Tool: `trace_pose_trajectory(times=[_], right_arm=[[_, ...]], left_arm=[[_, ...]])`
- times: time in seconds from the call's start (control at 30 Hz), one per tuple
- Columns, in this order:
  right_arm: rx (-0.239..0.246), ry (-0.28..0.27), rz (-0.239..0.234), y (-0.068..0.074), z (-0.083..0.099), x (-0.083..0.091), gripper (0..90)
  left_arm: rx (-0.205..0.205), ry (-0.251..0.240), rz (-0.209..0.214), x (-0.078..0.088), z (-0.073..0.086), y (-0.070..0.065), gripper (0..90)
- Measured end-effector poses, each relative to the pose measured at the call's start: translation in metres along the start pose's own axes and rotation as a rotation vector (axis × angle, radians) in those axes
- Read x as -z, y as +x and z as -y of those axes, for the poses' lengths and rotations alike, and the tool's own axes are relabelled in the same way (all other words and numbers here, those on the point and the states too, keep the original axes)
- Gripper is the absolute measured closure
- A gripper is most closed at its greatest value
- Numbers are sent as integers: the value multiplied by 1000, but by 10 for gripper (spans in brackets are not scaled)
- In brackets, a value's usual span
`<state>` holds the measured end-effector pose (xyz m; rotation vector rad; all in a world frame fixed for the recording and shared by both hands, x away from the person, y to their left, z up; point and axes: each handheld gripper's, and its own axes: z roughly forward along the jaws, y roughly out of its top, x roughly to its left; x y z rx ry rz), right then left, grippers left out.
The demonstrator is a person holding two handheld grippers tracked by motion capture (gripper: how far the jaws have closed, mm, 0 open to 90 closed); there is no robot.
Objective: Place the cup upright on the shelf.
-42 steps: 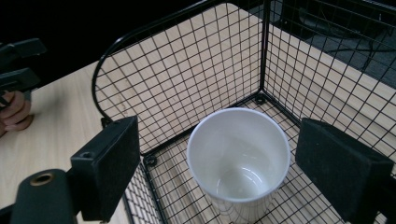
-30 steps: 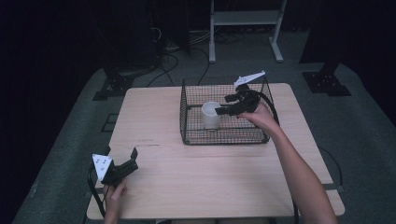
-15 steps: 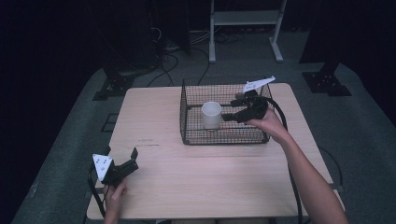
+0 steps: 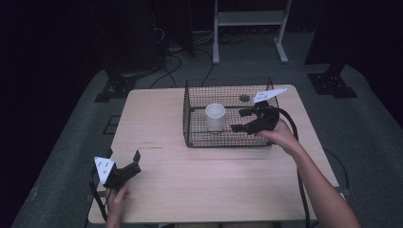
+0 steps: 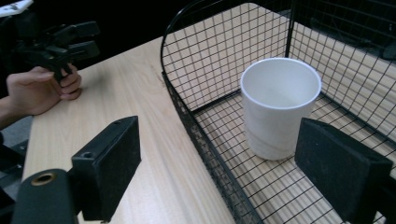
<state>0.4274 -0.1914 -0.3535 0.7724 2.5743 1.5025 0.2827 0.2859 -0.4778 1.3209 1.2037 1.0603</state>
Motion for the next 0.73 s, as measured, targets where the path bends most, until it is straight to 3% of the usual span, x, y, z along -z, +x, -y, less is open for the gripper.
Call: trace_pose_trajectory(times=[0.47, 0.73], right_arm=[[-13, -16, -12, 15, 37, 9, 136], [-38, -49, -12, 28, 67, 13, 135]], left_arm=[[-1, 1, -1, 0, 0, 0, 0], [-4, 4, -4, 0, 0, 0, 0]])
